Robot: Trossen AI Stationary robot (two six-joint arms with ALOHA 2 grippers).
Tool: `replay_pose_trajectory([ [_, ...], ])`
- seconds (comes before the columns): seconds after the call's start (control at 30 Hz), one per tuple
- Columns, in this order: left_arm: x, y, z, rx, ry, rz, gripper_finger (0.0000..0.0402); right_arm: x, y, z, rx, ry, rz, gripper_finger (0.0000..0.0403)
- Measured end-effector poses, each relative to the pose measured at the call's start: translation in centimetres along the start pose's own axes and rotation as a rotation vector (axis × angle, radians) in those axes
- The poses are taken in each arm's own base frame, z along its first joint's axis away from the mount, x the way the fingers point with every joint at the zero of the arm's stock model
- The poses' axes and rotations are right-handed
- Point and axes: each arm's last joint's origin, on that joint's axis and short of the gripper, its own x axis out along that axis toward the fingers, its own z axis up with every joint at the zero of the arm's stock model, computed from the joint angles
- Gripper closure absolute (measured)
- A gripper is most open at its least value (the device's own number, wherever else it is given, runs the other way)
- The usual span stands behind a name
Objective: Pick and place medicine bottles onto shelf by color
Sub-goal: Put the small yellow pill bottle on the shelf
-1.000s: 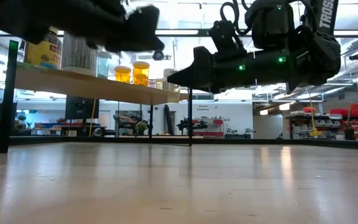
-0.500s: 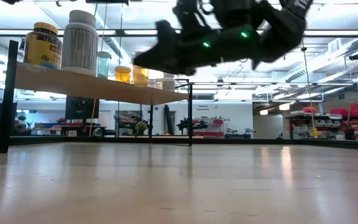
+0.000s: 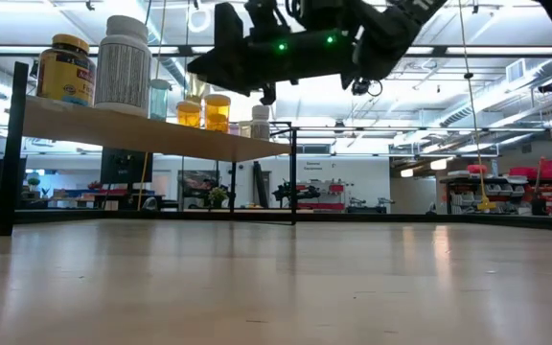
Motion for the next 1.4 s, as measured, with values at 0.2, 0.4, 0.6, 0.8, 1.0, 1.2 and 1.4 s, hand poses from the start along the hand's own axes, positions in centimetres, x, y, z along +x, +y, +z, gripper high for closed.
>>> replay_pose_trajectory([
  [0.2, -0.5, 1.6, 1.0, 0.001, -0.010, -0.012, 0.0213, 1.1, -2.1, 1.0, 0.045, 0.001, -0.013, 0.0280],
  [0.4, -0.5, 1.6, 1.0, 0.009, -0.010, -0.013, 0.0212, 2.0, -2.1, 2.0, 0.008, 0.092, -0.017, 0.0280],
  [0.6, -0.6, 1.4, 0.9, 0.003, -0.009, -0.021, 0.0211, 2.1, -2.1, 2.3, 0.017, 0.082, -0.031, 0.0280],
  [0.8, -1.1, 1.3, 1.0, 0.002, -0.014, -0.043, 0.0214, 2.1, -2.4, 2.4, 0.025, 0.063, -0.040, 0.0280],
  [1.0, -1.3, 1.3, 1.0, 0.003, -0.017, -0.054, 0.0215, 2.3, -3.3, 3.2, 0.036, -0.007, -0.039, 0.0280],
  [1.2, -1.3, 1.3, 1.0, 0.002, -0.017, -0.053, 0.0218, 3.0, -3.0, 3.2, 0.011, 0.051, -0.034, 0.0280],
  [1.4, -1.4, 1.3, 1.0, 0.002, -0.018, -0.059, 0.0218, 3.2, -2.9, 2.3, 0.006, 0.092, -0.032, 0.0280],
])
